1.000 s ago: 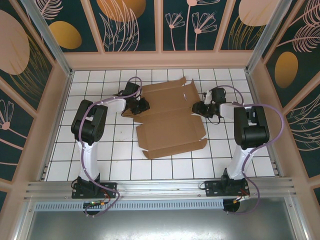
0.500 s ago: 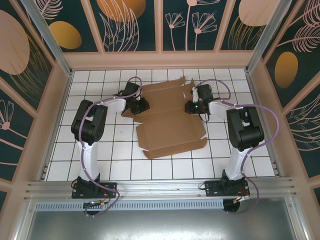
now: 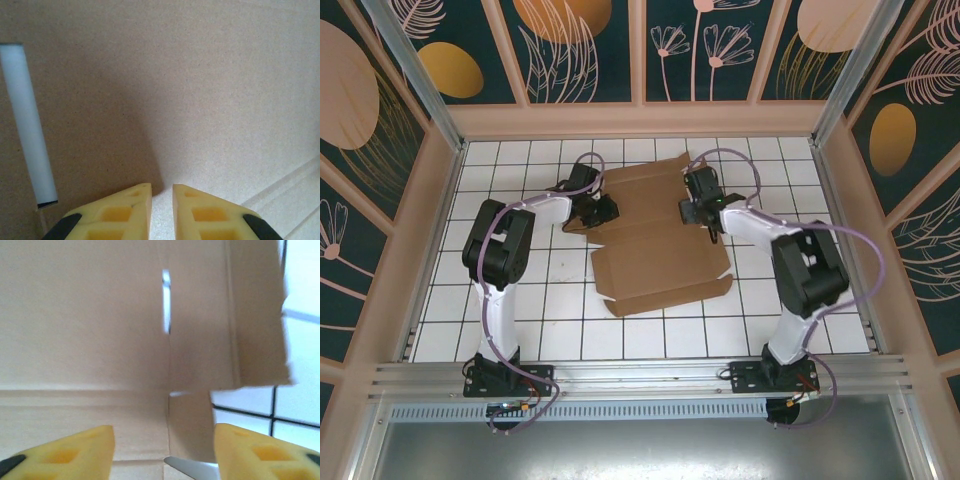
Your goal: Fold the paper box
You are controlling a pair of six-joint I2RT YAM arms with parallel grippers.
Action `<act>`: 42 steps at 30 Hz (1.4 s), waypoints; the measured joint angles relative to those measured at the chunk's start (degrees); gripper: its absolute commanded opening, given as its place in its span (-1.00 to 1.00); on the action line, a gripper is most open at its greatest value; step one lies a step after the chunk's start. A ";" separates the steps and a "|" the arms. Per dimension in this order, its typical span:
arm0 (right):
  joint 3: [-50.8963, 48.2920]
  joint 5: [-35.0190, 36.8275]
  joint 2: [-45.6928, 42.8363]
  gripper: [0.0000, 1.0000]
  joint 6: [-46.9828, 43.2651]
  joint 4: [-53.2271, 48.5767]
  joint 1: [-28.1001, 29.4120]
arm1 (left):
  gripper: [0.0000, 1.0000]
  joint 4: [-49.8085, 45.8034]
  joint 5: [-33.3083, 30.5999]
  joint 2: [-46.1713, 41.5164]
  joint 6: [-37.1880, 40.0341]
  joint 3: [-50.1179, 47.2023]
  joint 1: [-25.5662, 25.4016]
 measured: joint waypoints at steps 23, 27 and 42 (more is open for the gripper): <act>10.23 -2.58 18.14 0.66 4.94 0.33 5.40 | 0.24 -1.97 -3.72 -15.63 -0.24 -0.17 7.17; 9.44 0.48 17.92 0.58 7.82 0.68 6.62 | 0.25 -6.51 -5.70 -11.43 1.42 6.47 8.85; 3.39 1.73 14.27 0.48 14.40 3.21 8.07 | 0.15 -19.56 -7.80 12.63 6.25 33.05 10.51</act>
